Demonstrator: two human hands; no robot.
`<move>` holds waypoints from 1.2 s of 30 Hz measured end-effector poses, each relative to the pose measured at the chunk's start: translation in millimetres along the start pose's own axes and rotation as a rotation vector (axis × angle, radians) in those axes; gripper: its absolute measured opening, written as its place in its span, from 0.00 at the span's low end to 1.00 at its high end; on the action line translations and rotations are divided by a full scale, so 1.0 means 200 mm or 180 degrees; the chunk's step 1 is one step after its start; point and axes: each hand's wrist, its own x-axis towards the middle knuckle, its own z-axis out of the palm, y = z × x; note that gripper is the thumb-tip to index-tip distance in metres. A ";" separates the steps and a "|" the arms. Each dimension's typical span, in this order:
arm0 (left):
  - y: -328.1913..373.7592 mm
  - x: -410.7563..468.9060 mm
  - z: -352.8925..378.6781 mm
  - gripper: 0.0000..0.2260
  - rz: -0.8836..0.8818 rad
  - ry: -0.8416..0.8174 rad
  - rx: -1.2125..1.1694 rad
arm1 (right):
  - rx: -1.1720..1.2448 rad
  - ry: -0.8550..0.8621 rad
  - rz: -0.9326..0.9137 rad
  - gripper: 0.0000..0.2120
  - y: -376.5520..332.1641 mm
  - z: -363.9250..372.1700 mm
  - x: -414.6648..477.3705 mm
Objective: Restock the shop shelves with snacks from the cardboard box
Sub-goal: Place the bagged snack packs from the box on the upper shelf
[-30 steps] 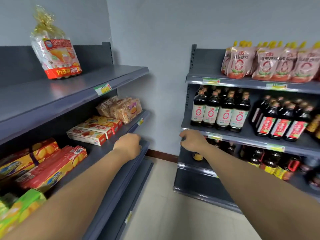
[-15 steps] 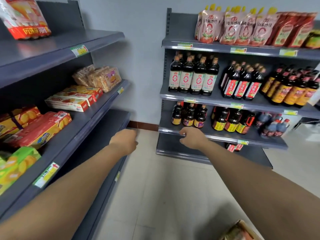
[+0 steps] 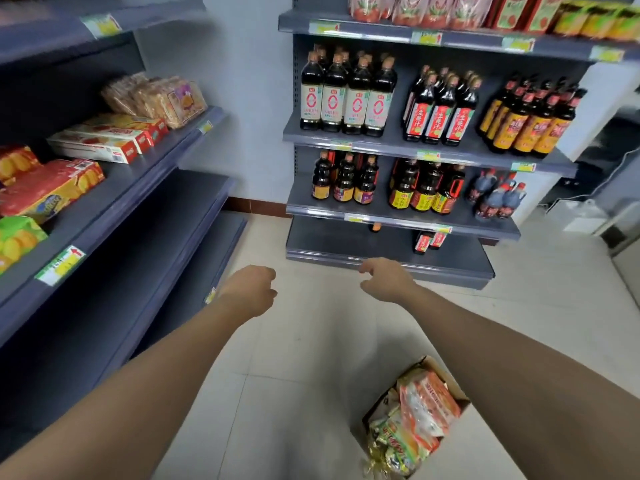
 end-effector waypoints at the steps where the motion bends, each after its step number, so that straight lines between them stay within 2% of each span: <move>1: 0.03 -0.02 0.02 0.16 0.0033 0.0007 0.0012 | 0.0000 0.0011 0.0024 0.21 0.03 0.01 -0.04; 17: 0.47 -0.31 0.45 0.15 0.0369 -0.0211 -0.0222 | -0.0156 -0.0085 0.0501 0.21 0.67 0.17 -0.62; 28: 1.08 -0.30 0.88 0.18 -0.0059 -0.0612 -0.0605 | -0.0287 -0.0401 0.0459 0.19 1.37 0.20 -0.54; 36: 1.42 -0.17 1.21 0.17 -0.0063 -0.0937 -0.0555 | -0.0359 -0.0786 0.0449 0.17 1.73 0.31 -0.37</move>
